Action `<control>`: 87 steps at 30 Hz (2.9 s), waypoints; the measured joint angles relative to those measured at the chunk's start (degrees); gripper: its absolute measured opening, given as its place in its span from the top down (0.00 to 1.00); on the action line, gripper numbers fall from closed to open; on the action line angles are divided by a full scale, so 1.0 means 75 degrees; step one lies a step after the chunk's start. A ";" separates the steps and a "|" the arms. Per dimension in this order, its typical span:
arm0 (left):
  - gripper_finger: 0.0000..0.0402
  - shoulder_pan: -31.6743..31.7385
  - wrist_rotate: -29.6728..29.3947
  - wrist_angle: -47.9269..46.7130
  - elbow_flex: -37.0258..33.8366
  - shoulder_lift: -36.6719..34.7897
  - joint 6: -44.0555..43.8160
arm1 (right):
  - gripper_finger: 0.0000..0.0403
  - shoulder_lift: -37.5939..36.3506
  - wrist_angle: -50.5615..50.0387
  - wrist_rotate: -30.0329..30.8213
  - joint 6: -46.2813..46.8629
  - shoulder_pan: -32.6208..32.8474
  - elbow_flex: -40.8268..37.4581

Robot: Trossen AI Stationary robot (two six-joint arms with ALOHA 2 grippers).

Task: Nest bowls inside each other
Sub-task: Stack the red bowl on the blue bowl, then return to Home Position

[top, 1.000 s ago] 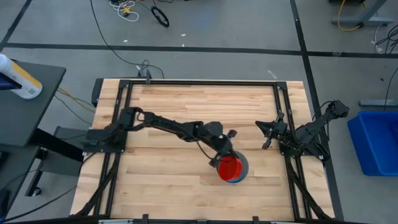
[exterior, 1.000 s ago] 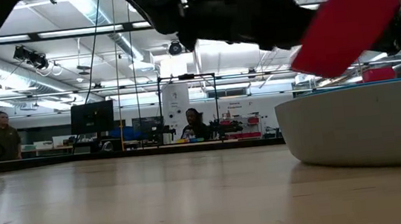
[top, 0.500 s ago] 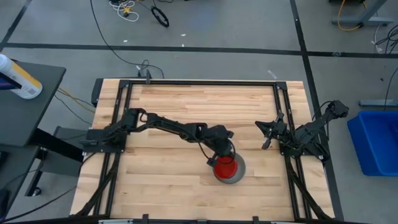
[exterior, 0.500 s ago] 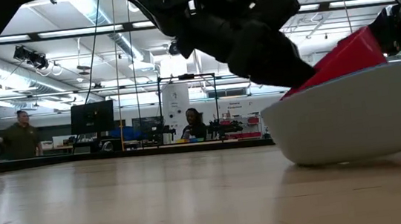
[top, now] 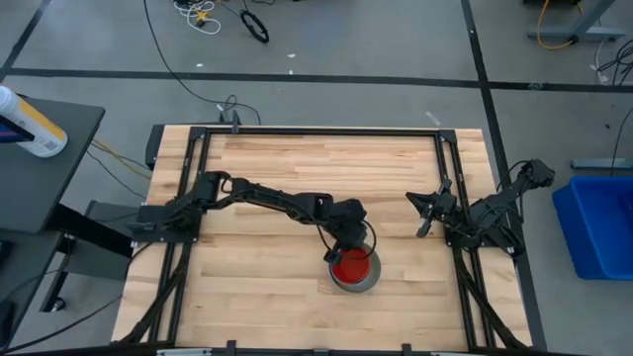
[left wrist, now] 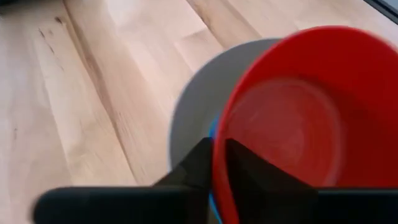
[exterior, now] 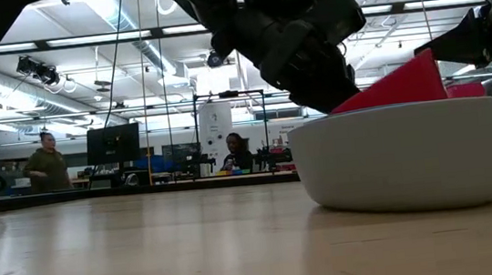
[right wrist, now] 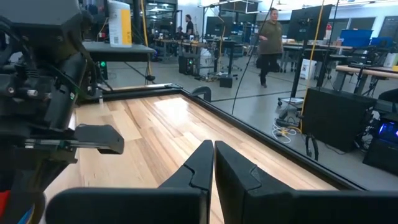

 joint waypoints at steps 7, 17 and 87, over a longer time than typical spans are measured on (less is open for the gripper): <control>0.55 -0.0060 -0.0229 -0.0682 0.0309 -0.0008 -0.0249 | 0.94 0.0000 -0.0013 0.0000 0.0052 0.0000 0.0000; 0.36 -0.0094 -0.0582 -0.1897 0.0318 -0.0023 -0.0276 | 0.94 0.0000 -0.0009 0.0000 0.0055 0.0002 0.0000; 0.36 -0.1782 -0.4652 0.2259 -1.1859 -1.4689 -0.2952 | 0.94 0.0004 -0.0473 -0.0728 0.0704 -0.0001 0.0088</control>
